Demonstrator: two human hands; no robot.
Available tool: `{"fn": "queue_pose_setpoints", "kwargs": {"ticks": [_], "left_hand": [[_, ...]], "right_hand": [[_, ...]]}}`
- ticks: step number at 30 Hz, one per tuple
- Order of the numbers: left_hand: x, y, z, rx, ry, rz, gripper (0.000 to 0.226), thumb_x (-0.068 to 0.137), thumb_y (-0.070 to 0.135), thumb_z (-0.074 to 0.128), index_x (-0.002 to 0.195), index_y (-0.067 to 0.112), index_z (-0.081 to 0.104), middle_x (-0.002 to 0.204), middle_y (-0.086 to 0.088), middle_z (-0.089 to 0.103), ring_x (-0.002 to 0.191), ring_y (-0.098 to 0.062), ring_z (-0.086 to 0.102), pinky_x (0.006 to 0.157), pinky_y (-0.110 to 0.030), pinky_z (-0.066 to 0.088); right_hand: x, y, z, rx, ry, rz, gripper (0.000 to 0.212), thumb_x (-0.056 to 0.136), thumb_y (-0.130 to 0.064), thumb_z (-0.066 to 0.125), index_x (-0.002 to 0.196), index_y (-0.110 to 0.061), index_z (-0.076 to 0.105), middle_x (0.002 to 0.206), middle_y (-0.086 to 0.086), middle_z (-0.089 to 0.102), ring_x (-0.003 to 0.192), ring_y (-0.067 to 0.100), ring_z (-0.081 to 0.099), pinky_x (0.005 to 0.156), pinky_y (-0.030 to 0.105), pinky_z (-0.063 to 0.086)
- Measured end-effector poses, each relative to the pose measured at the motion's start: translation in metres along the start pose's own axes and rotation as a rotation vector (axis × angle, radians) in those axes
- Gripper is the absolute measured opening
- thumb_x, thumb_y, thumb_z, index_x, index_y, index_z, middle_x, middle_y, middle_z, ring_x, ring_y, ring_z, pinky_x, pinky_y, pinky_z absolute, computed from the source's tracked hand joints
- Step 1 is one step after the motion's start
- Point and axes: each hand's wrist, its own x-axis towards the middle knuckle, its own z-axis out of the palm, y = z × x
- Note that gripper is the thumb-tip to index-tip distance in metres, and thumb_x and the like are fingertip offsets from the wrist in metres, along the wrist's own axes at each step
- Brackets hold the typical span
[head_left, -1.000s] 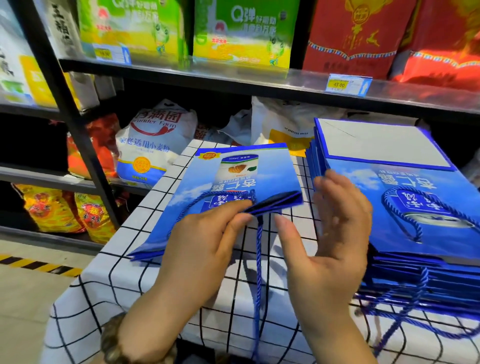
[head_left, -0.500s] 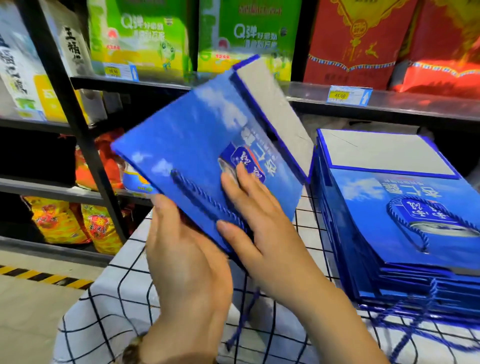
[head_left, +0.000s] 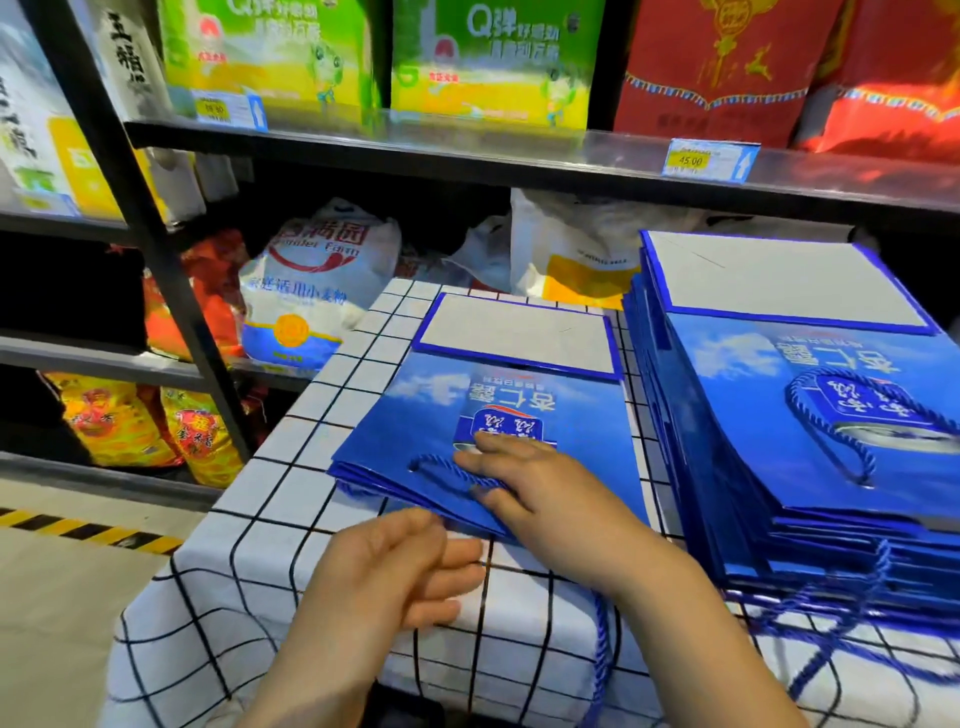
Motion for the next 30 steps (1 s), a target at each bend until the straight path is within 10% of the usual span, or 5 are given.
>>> {"fn": "queue_pose_setpoints", "kwargs": {"ticks": [8,16,20,24,30], "left_hand": [[0.033,0.011,-0.001,1.202,0.028,0.953,0.035,0.073,0.034,0.048,0.105,0.034,0.062,0.093,0.020,0.067,0.084,-0.010,0.063,0.073,-0.025,0.050],[0.067,0.037,-0.009,0.969,0.438,0.753,0.025,0.089,0.035,0.051,0.100,0.024,0.070,0.092,-0.006,0.072,0.090,-0.032,0.063,0.072,-0.038,0.049],[0.068,0.045,-0.012,1.033,0.495,0.761,0.025,0.086,0.034,0.059,0.108,0.023,0.063,0.095,0.001,0.064,0.088,-0.025,0.060,0.069,-0.034,0.042],[0.037,0.039,0.009,0.849,0.135,0.814,0.042,0.073,0.063,0.043,0.069,0.024,0.059,0.068,0.008,0.056,0.066,-0.009,0.052,0.062,-0.034,0.042],[0.035,0.015,0.029,1.212,-0.145,0.648,0.018,0.084,0.043,0.056,0.085,0.027,0.065,0.088,0.008,0.061,0.089,-0.010,0.055,0.076,-0.031,0.043]], "right_hand": [[-0.003,-0.002,0.000,0.207,0.091,0.012,0.034,0.086,-0.030,0.048,0.117,-0.025,0.062,0.129,-0.007,0.056,0.119,0.016,0.049,0.099,0.037,0.040],[-0.029,-0.002,-0.021,0.049,0.290,0.281,0.029,0.088,-0.028,0.050,0.064,-0.015,0.042,0.065,-0.001,0.046,0.069,0.026,0.048,0.063,0.035,0.044],[-0.030,-0.010,-0.035,0.302,0.299,0.343,0.035,0.091,-0.026,0.050,0.058,-0.019,0.043,0.071,0.008,0.061,0.058,0.023,0.051,0.060,0.034,0.046],[-0.015,-0.009,-0.046,0.499,0.438,0.381,0.027,0.092,-0.023,0.049,0.073,-0.006,0.058,0.061,0.005,0.060,0.037,0.005,0.047,0.050,0.027,0.042],[-0.005,-0.003,-0.046,0.627,0.468,0.415,0.019,0.093,-0.021,0.048,0.088,-0.008,0.060,0.066,0.002,0.060,0.039,0.009,0.051,0.042,0.023,0.043]]}}
